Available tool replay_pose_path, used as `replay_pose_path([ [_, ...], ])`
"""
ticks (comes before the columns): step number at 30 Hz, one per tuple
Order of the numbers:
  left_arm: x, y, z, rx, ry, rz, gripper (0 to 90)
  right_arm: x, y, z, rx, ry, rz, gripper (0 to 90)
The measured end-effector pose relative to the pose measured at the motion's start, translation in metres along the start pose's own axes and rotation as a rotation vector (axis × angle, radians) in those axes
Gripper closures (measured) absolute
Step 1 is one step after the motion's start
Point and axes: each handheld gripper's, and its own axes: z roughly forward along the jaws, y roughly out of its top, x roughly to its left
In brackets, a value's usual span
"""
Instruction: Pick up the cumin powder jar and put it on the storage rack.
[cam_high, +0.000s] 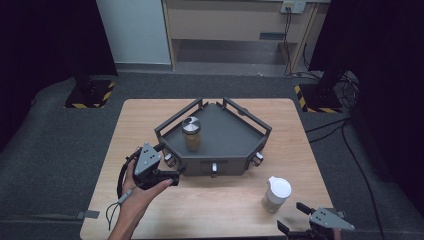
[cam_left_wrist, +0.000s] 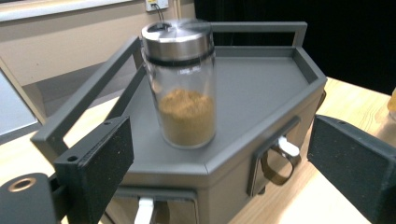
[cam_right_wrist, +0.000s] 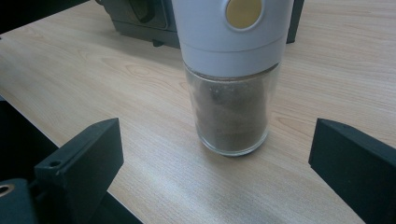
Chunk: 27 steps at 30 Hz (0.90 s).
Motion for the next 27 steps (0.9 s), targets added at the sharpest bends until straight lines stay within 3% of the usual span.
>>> replay_pose_path([
  [15,-0.015,-0.023,-0.018,-0.013,-0.027,0.004,6.6,0.001,0.0,-0.001,0.001,-0.002,0.0,3.4],
  [27,-0.026,-0.045,-0.034,-0.029,-0.009,-0.008,6.5,0.002,0.0,-0.001,0.003,-0.004,-0.002,3.3],
])
